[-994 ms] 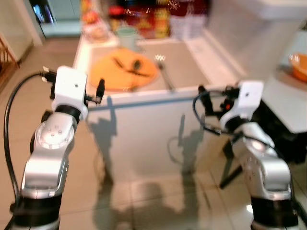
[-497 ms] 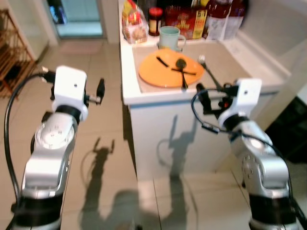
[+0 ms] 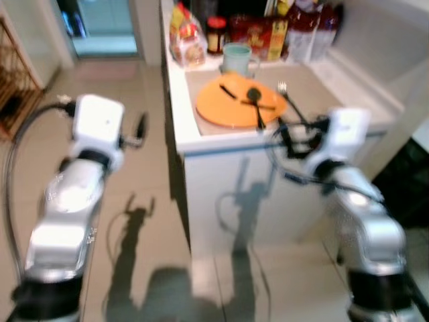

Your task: Setting the table

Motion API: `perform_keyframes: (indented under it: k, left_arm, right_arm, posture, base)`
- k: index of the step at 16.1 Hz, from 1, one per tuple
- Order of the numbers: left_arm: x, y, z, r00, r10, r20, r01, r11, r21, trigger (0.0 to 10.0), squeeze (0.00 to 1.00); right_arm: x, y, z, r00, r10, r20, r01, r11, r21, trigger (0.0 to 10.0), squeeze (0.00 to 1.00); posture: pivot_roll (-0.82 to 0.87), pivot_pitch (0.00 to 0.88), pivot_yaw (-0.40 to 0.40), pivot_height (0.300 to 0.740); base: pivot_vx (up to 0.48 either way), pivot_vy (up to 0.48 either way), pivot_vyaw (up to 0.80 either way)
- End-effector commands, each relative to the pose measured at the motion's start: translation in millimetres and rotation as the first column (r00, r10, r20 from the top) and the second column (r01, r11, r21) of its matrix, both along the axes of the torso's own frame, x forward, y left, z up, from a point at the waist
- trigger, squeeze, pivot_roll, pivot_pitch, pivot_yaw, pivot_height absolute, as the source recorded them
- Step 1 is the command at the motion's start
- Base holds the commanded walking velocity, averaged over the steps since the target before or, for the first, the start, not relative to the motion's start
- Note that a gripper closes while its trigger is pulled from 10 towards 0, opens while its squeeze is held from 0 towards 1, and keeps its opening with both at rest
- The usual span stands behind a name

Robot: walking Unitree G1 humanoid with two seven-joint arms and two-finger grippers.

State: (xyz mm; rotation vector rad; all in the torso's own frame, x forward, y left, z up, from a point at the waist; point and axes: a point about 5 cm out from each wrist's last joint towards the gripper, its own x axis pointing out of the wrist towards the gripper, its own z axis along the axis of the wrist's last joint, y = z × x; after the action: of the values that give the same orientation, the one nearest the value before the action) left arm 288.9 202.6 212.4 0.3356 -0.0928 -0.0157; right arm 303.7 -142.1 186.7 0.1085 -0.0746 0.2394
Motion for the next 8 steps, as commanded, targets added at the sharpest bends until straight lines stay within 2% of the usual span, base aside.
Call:
perform_keyframes:
  k: [1,8]
  left_arm:
    - [0.9,-7.6,3.4,0.999,-0.035,0.013,0.035,0.999,0.003,10.0,0.0]
    - [2.5,-8.6,3.7,0.999,-0.044,0.012,0.044,0.999,0.005,10.0,0.0]
  right_arm:
    - [0.4,-11.2,0.2,0.999,-0.036,-0.005,0.036,0.999,-0.014,10.0,0.0]
    - [4.3,-17.0,2.8,0.999,-0.036,0.001,0.036,0.998,-0.053,10.0,0.0]
  posture:
    - [0.06,0.019,-0.003,0.74]
    - [0.06,0.018,-0.004,0.74]
  base:
    - [0.379,0.0,0.0]
    - [0.369,0.0,0.0]
